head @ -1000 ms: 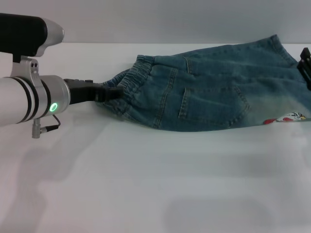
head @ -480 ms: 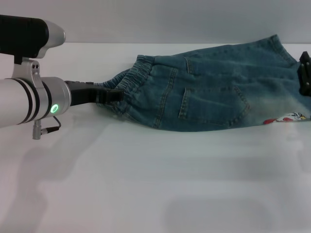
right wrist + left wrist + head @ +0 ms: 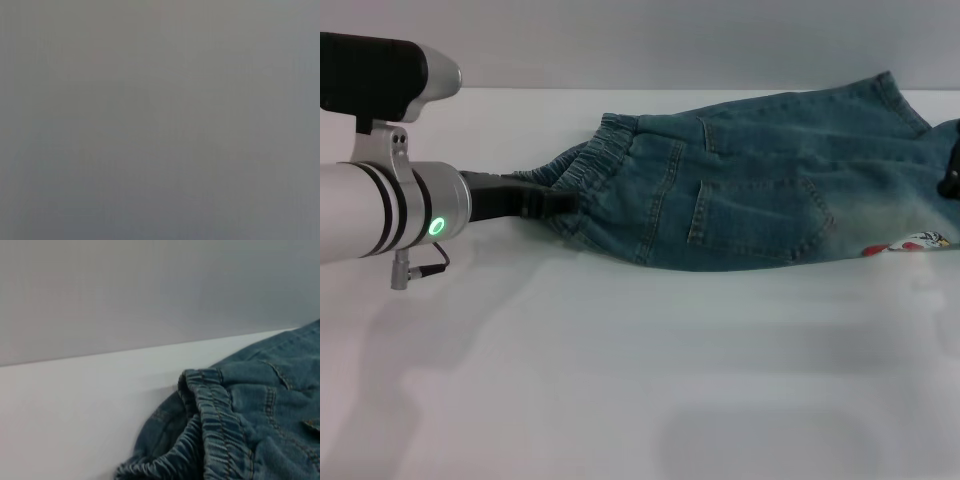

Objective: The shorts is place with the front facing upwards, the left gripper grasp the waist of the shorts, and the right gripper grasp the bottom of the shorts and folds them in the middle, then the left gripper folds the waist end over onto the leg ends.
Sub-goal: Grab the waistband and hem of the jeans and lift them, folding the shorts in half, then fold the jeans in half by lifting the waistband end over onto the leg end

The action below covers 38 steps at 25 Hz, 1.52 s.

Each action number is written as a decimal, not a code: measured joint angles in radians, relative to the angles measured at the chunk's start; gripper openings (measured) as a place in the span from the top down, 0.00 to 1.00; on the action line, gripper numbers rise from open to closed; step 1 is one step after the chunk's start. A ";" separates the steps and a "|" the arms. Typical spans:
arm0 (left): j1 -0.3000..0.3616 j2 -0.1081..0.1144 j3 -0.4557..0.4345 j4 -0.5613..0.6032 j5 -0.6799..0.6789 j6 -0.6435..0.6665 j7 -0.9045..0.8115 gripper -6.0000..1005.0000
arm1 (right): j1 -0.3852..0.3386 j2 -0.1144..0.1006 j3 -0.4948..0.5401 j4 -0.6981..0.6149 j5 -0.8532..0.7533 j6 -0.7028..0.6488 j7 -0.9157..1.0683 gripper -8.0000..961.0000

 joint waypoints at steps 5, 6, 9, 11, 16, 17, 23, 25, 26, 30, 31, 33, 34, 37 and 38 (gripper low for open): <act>-0.018 0.000 0.000 0.026 -0.001 -0.022 -0.008 0.15 | 0.000 0.000 -0.001 0.001 0.000 0.000 0.006 0.96; -0.018 0.000 0.000 0.026 -0.001 -0.022 -0.008 0.15 | 0.000 0.000 -0.004 0.002 0.000 0.000 0.006 0.98; -0.029 0.000 -0.004 0.052 -0.001 -0.028 -0.009 0.15 | 0.000 0.000 -0.018 0.006 0.000 0.000 0.007 0.99; -0.034 0.000 -0.006 0.062 -0.001 -0.028 -0.009 0.15 | 0.000 -0.001 -0.025 0.006 0.000 0.000 0.007 0.99; -0.043 -0.001 -0.002 0.086 -0.001 -0.020 -0.009 0.15 | -0.007 -0.001 -0.028 0.006 0.000 0.003 0.007 0.99; -0.045 -0.003 -0.001 0.095 -0.003 -0.012 -0.009 0.15 | -0.008 -0.001 -0.028 0.006 0.000 0.002 0.007 0.99; -0.052 -0.003 0.000 0.132 -0.068 0.041 0.005 0.15 | -0.016 -0.002 -0.038 0.007 -0.001 0.002 0.009 0.99; -0.057 -0.004 0.000 0.147 -0.082 0.056 0.018 0.15 | -0.018 -0.002 -0.039 0.008 -0.001 0.002 0.009 0.99; -0.061 -0.004 0.000 0.153 -0.087 0.059 0.022 0.15 | -0.018 -0.002 -0.040 0.008 -0.001 0.002 0.010 0.99; -0.085 -0.004 0.000 0.194 -0.101 0.064 0.026 0.15 | -0.021 -0.002 -0.040 0.010 -0.001 0.001 0.010 0.99; -0.088 -0.004 0.000 0.199 -0.102 0.065 0.026 0.16 | -0.022 -0.002 -0.040 0.010 -0.001 0.002 0.010 0.99; -0.097 -0.004 0.000 0.214 -0.106 0.066 0.026 0.16 | -0.022 -0.002 -0.040 0.011 -0.001 0.001 0.010 0.99; -0.102 -0.004 0.003 0.223 -0.110 0.067 0.026 0.16 | -0.022 -0.002 -0.040 0.011 -0.001 0.002 0.010 0.99; -0.107 -0.004 0.009 0.232 -0.132 0.074 0.026 0.16 | -0.023 -0.002 -0.040 0.011 -0.001 0.002 0.010 0.99; -0.106 -0.004 0.010 0.232 -0.151 0.084 0.027 0.16 | -0.023 -0.002 -0.040 0.011 -0.001 0.002 0.010 0.99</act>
